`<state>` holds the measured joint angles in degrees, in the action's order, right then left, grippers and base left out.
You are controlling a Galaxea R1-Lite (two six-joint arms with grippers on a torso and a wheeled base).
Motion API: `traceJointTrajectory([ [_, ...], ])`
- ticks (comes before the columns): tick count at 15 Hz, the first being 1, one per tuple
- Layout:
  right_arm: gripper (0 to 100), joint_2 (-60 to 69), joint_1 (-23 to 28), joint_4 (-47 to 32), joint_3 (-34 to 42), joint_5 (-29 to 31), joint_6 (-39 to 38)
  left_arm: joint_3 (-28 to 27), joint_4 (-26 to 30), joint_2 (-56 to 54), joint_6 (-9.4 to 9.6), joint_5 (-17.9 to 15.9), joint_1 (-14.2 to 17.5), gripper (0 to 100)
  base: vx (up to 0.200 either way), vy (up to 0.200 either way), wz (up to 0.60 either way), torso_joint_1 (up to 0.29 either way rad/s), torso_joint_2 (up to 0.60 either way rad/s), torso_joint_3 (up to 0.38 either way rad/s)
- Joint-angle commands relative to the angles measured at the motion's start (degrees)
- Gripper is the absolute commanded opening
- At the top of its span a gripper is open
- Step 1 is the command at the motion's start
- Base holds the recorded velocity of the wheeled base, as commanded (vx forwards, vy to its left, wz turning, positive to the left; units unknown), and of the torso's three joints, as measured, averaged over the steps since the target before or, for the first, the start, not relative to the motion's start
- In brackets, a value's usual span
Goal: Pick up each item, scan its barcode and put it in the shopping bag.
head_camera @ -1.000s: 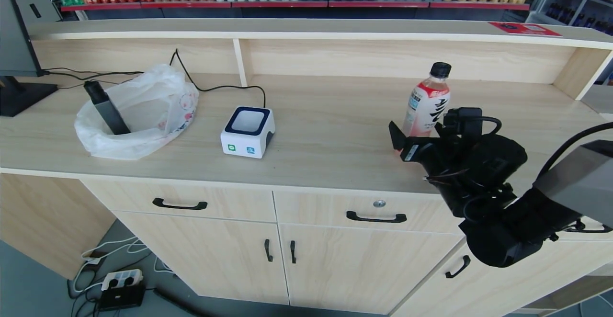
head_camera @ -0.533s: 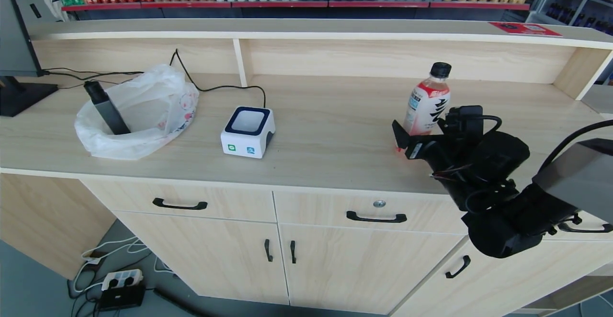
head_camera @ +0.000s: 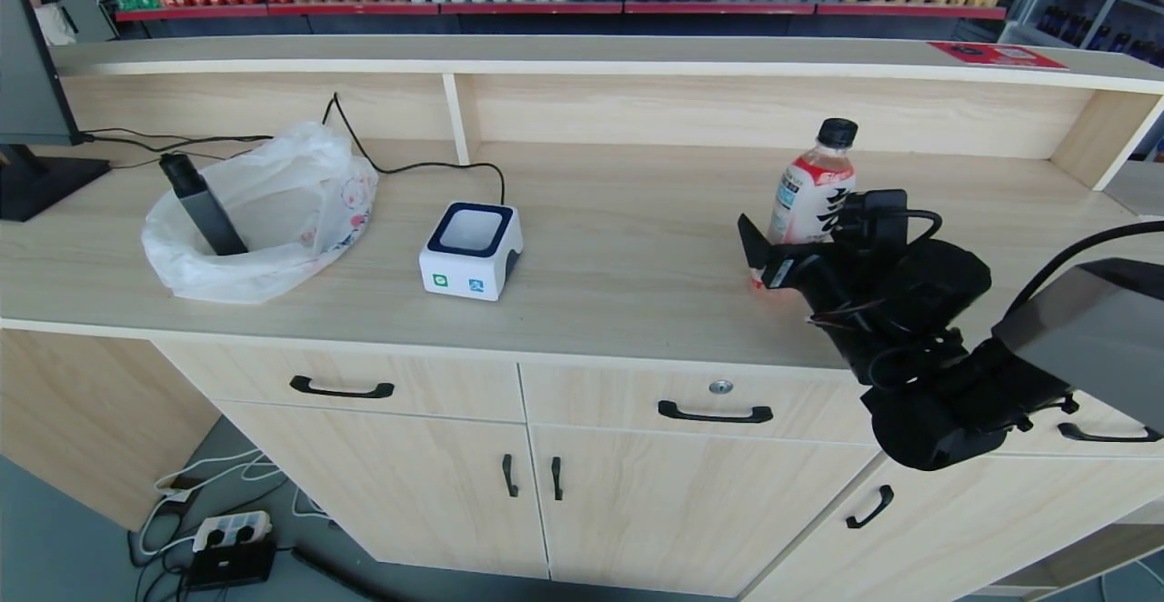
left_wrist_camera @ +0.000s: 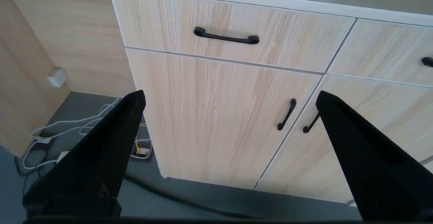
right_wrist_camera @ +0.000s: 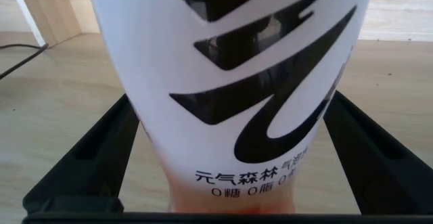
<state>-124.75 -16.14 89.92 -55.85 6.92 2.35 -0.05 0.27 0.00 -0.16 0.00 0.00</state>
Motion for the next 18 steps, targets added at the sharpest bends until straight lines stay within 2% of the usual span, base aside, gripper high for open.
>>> traceJointTrajectory([
  [1,100,0.0,0.0,0.1,-0.1,-1.0,0.0,0.0,0.0,0.0,-0.02,0.0,0.0,100,0.0,0.0,0.0,0.0,0.0,0.0],
  [8,100,0.3,0.1,0.1,-1.0,-1.1,-0.2,0.0,-0.1,0.0,-0.02,0.0,0.0,100,0.0,0.0,0.0,0.0,0.0,0.0],
  [9,0,0.3,0.1,0.1,-1.4,-1.1,-0.2,0.0,-0.1,0.0,-0.02,0.0,0.0,100,0.0,0.0,0.0,0.0,0.0,0.0],
  [18,0,1.2,0.1,0.1,-2.0,-1.2,-0.2,0.0,-0.3,0.0,-0.02,0.0,0.0,100,0.0,0.0,0.0,0.0,0.0,0.0],
])
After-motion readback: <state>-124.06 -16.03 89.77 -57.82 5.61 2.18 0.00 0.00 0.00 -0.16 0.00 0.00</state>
